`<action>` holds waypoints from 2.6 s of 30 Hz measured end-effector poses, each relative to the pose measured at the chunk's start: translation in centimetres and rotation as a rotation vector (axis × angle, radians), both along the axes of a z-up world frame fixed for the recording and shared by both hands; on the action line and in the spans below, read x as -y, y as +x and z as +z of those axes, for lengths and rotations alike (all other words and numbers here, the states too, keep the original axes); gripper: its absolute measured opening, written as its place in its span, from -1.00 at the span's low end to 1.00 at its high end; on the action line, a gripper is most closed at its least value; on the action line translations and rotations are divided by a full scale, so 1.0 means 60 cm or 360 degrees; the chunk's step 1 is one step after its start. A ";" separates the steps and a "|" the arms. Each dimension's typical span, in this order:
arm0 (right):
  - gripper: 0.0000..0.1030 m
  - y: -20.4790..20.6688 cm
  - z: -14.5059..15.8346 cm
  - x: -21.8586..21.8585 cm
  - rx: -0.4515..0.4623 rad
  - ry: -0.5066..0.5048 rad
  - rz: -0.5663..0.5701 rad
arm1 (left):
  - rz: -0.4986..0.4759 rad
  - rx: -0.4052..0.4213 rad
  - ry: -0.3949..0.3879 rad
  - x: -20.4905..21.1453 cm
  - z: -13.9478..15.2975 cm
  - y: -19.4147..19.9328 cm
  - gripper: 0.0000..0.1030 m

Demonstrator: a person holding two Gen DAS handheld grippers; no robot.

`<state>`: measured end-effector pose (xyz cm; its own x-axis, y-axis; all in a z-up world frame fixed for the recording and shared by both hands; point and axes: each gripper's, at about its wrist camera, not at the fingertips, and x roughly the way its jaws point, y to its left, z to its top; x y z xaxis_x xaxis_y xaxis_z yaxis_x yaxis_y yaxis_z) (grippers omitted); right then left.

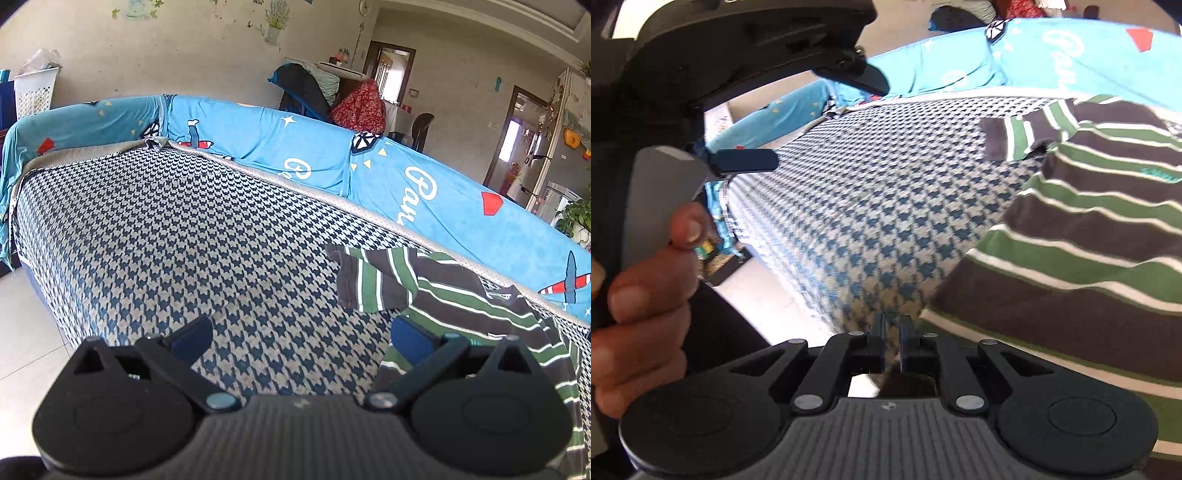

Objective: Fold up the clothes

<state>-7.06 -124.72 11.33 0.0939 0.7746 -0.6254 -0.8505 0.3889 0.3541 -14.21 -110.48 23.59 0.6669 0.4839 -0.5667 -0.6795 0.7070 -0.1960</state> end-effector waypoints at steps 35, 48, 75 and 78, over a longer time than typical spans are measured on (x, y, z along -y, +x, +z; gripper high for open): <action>0.19 0.314 0.100 0.259 0.0038 0.0000 -0.0780 | -0.0582 -0.0377 -0.0079 0.101 -0.057 0.293 1.00; 0.19 0.440 0.101 0.358 -0.0003 0.0041 -0.1241 | -0.0646 -0.0406 -0.0179 0.105 -0.077 0.362 1.00; 0.05 0.588 0.039 0.408 0.0003 0.0089 -0.1657 | -0.0727 -0.0375 -0.0403 0.116 -0.082 0.391 1.00; -0.55 0.589 0.037 0.398 0.0069 0.0027 -0.1660 | -0.0723 -0.0384 -0.0411 0.116 -0.085 0.391 1.00</action>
